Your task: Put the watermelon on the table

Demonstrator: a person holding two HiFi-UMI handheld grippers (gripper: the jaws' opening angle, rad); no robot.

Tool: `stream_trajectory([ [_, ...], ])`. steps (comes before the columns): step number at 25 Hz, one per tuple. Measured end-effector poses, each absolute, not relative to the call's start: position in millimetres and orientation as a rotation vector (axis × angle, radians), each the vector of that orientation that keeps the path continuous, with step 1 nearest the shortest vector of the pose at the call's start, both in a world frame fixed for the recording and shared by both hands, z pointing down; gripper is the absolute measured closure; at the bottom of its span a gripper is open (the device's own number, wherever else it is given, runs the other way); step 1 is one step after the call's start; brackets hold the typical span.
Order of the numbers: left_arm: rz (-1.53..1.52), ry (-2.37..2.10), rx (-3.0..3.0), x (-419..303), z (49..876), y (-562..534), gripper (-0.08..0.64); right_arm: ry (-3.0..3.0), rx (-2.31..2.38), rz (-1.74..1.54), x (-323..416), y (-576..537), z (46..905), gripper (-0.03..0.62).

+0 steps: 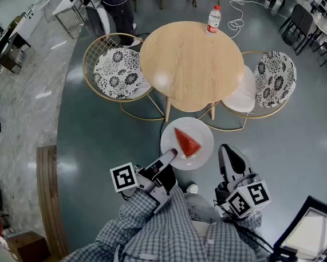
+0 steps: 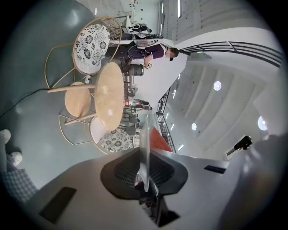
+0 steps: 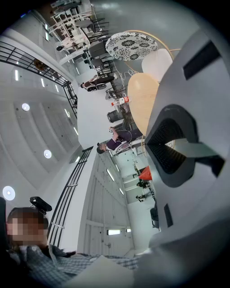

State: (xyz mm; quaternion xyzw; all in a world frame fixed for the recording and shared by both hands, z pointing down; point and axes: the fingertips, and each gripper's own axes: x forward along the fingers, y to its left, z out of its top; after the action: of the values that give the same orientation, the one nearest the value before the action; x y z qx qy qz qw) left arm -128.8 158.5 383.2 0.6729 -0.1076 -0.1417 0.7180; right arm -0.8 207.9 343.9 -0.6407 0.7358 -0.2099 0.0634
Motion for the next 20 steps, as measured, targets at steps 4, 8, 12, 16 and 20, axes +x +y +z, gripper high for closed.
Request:
stream_trajectory([
  [4, -0.322, -0.241, 1.492, -130, 383, 155, 0.528, 2.238, -1.931, -0.637, -4, 207, 344, 0.585],
  [8, -0.321, -0.235, 1.496, -129, 382, 155, 0.528, 2.233, -1.945, -0.637, -3, 207, 343, 0.584],
  [12, -0.312, -0.232, 1.500, -128, 382, 153, 0.528, 2.184, -1.936, -0.754, -2, 204, 350, 0.586],
  [16, -0.307, -0.234, 1.506, -128, 382, 152, 0.528, 2.054, -1.880, -0.957, -2, 205, 364, 0.584],
  [20, -0.301, -0.234, 1.509, -128, 383, 151, 0.528, 1.897, -1.724, -1.108, -4, 205, 366, 0.571],
])
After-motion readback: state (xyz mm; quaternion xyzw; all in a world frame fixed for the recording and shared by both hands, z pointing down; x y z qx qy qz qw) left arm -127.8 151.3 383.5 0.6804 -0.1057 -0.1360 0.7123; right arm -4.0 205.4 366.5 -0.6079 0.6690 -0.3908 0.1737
